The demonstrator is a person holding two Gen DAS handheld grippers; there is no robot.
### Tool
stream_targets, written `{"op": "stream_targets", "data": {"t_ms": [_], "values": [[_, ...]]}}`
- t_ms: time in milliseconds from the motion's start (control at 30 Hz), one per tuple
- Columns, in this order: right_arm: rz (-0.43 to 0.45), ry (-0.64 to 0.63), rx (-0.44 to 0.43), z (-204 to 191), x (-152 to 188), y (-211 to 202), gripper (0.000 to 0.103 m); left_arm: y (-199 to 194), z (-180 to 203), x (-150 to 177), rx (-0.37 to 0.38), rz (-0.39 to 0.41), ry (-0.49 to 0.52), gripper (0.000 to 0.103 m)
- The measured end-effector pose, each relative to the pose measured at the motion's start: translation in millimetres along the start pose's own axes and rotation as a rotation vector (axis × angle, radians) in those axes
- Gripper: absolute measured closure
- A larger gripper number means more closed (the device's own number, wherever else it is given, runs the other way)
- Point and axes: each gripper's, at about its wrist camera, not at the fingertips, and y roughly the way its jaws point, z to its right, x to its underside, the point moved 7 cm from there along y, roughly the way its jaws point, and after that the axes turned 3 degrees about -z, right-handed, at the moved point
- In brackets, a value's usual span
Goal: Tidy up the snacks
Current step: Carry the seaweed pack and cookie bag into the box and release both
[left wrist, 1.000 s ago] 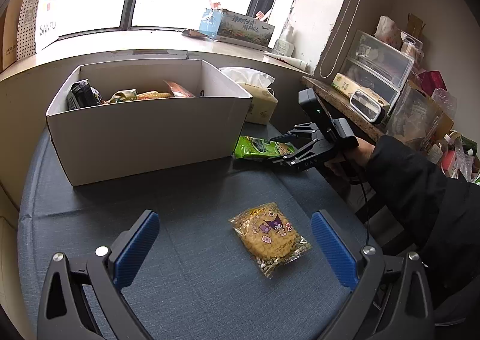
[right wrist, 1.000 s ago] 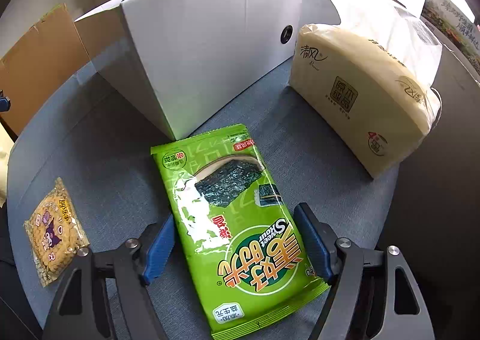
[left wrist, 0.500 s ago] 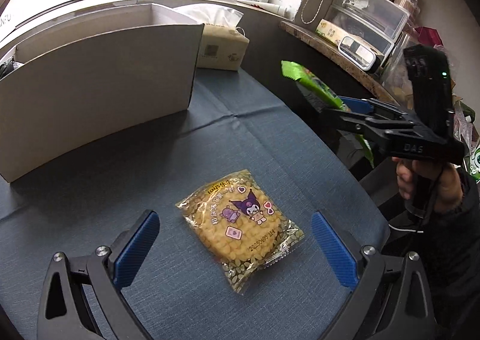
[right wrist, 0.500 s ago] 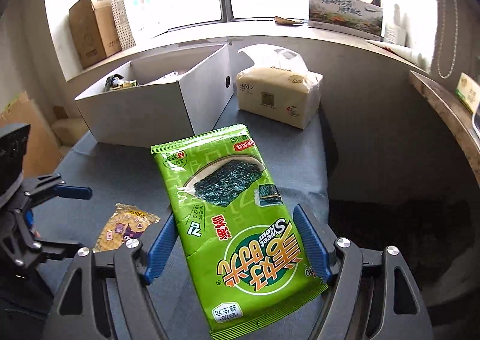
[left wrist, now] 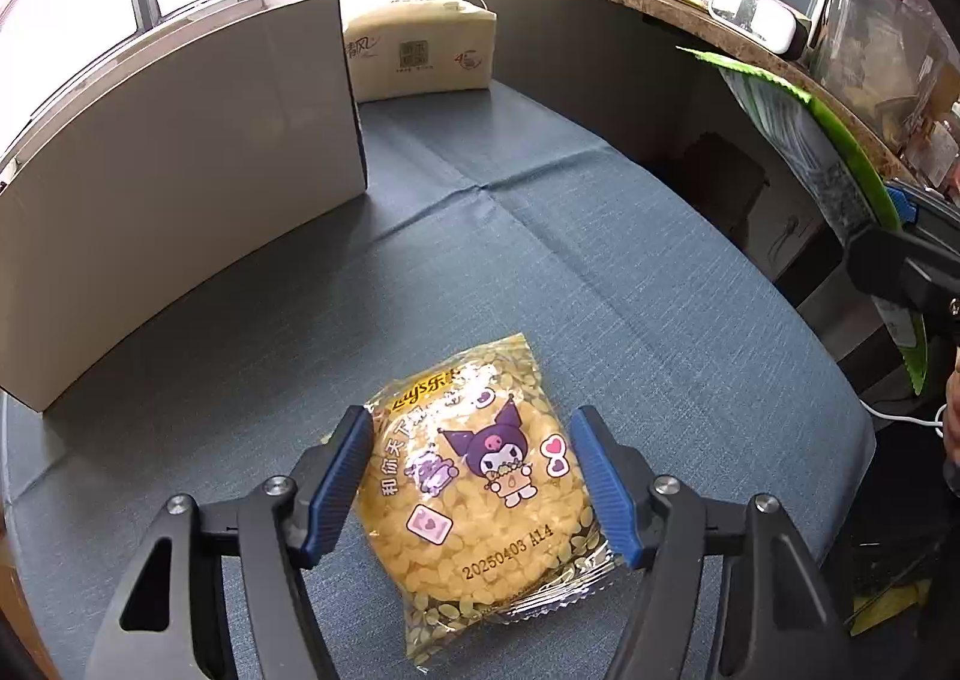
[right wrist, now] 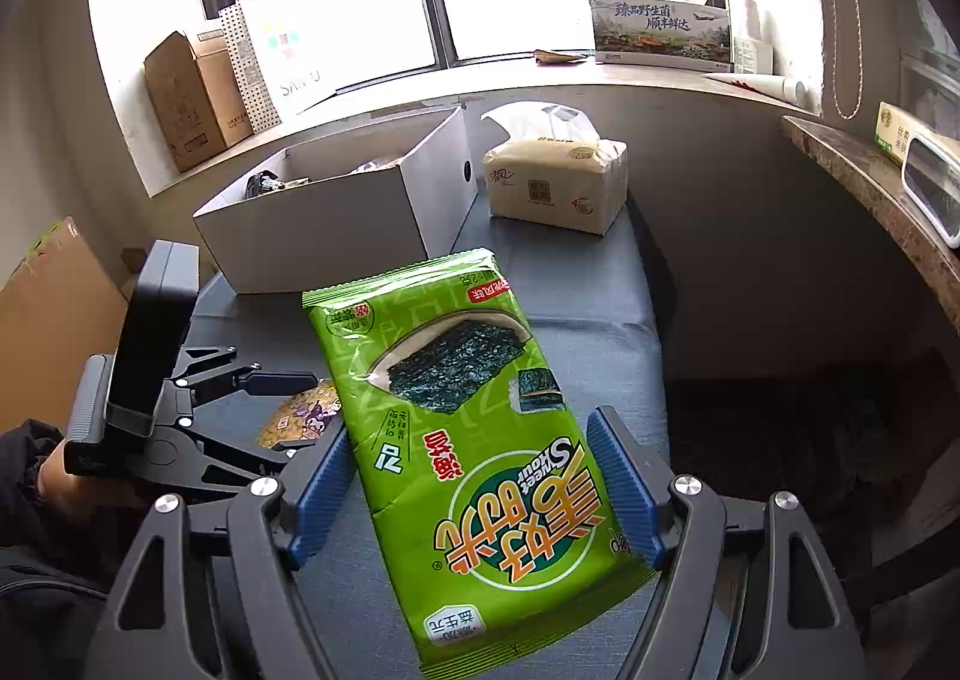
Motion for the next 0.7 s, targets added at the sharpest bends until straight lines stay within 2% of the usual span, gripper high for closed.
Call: {"op": "stream_targets", "data": {"t_ms": [133, 200, 400, 533, 700], "values": [[-0.001, -0.022, -0.016, -12.8, -0.9, 3.9, 0.023, -20.8, -14.6, 7.5, 0.036, 0.073, -0.038, 0.032], [0.001, -0.028, -0.015, -17.1, -3.5, 4.7, 0.023, -43.1, -21.5, 6.1, 0.052, 0.126, -0.053, 0.032], [0.037, -0.036, -0.037, -34.5, -26.0, 6.8, 0.023, -123.4, -59.7, -1.2, 0.038, 0.308, -0.113, 0.032], [0.078, -0.046, -0.084, -58.2, -54.6, 9.9, 0.023, -158.5, -95.2, -13.2, 0.010, 0.391, -0.150, 0.032], [0.124, -0.084, -0.114, -88.7, -105.4, 22.9, 0.023, -180.4, -151.9, -50.0, -0.019, 0.477, -0.215, 0.032]]}}
